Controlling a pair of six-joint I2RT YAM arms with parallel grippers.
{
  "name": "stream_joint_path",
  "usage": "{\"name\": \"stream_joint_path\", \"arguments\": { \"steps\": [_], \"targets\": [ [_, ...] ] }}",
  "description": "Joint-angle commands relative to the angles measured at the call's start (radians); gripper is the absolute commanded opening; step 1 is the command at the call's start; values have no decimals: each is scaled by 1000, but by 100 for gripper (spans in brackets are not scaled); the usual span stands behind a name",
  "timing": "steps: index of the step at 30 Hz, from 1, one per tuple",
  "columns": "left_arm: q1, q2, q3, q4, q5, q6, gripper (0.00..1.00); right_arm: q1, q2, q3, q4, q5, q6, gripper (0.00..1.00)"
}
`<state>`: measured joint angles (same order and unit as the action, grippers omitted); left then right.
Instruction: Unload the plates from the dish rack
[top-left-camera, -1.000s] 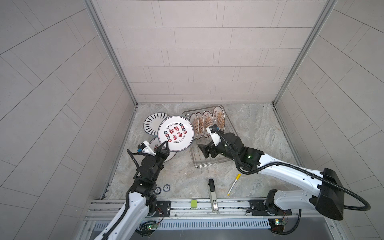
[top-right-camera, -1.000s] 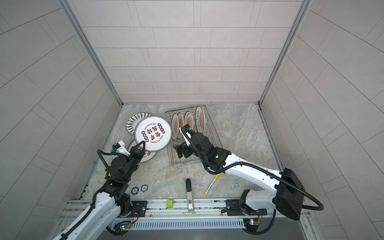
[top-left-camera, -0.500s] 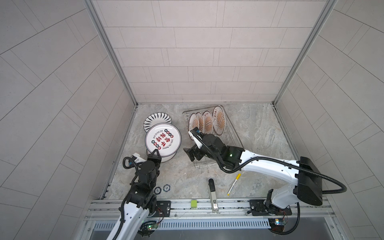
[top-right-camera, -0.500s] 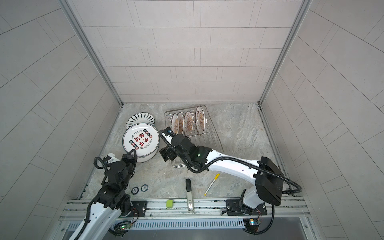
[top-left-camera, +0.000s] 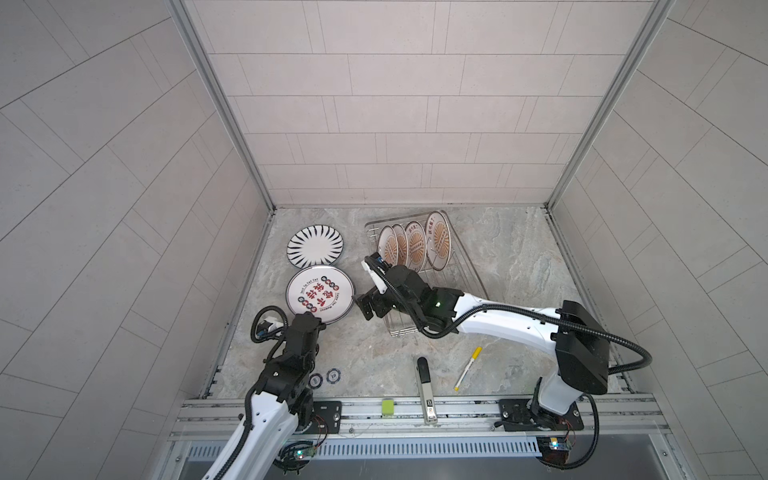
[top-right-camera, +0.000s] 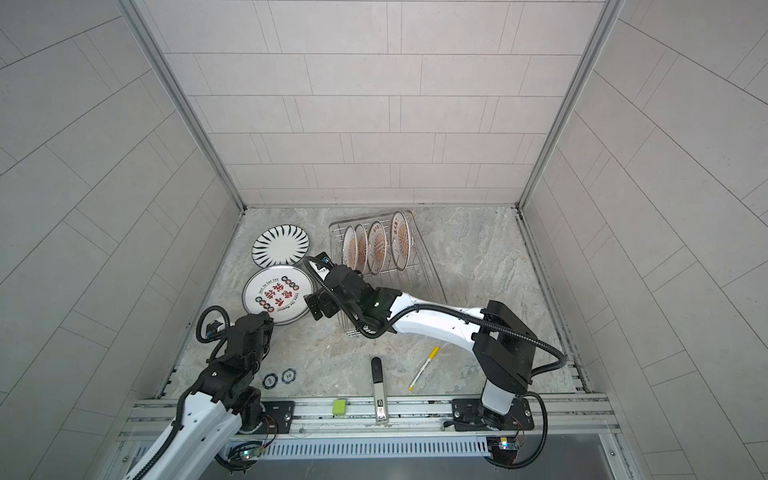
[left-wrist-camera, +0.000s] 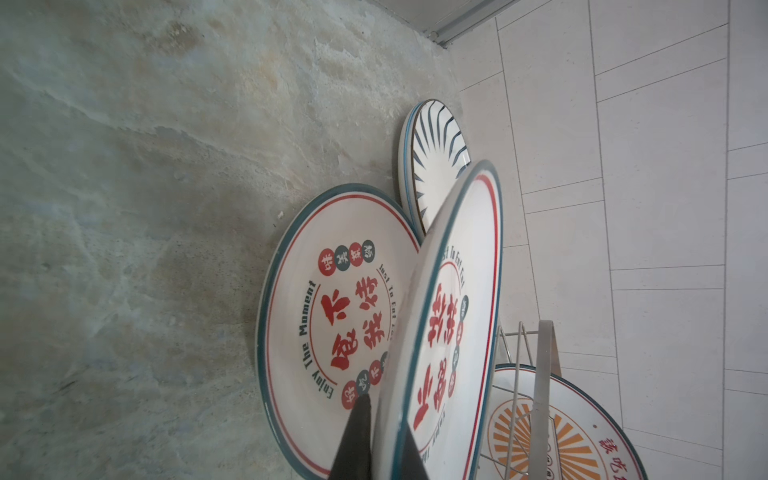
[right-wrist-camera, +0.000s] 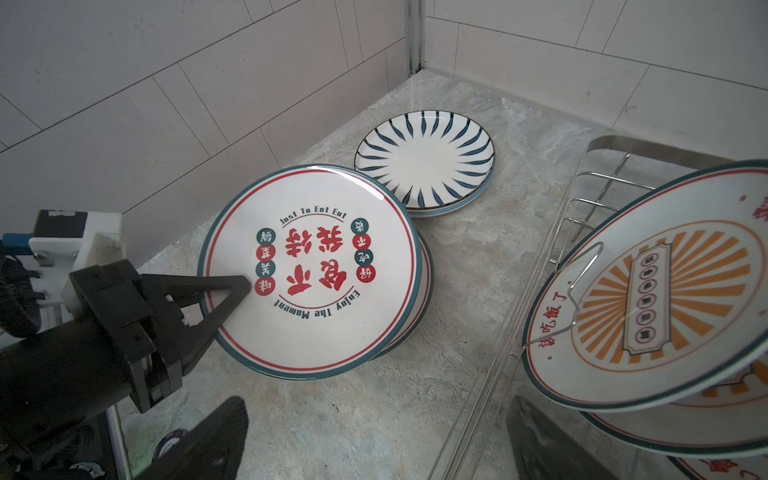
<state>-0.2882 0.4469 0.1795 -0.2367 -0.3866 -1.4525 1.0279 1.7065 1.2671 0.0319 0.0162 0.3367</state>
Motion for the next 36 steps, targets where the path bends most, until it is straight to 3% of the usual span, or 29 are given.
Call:
{"name": "stream_joint_path", "arguments": {
  "steps": [1, 11, 21, 31, 36],
  "targets": [
    [7, 30, 58, 34, -45, -51, 0, 12, 32, 45, -20, -24, 10, 99],
    [25, 123, 69, 39, -42, -75, 0, 23, 145, 155, -98, -53, -5, 98],
    [68, 180, 44, 117, 41, -74, 0, 26, 146, 158, -118, -44, -14, 98],
    [86, 293, 51, 154, 46, -80, 0, 26, 157, 163, -137, -32, -19, 97],
    [90, 322, 45, 178, 48, -78, 7, 26, 157, 161, -142, -22, -21, 97]
  ]
}}
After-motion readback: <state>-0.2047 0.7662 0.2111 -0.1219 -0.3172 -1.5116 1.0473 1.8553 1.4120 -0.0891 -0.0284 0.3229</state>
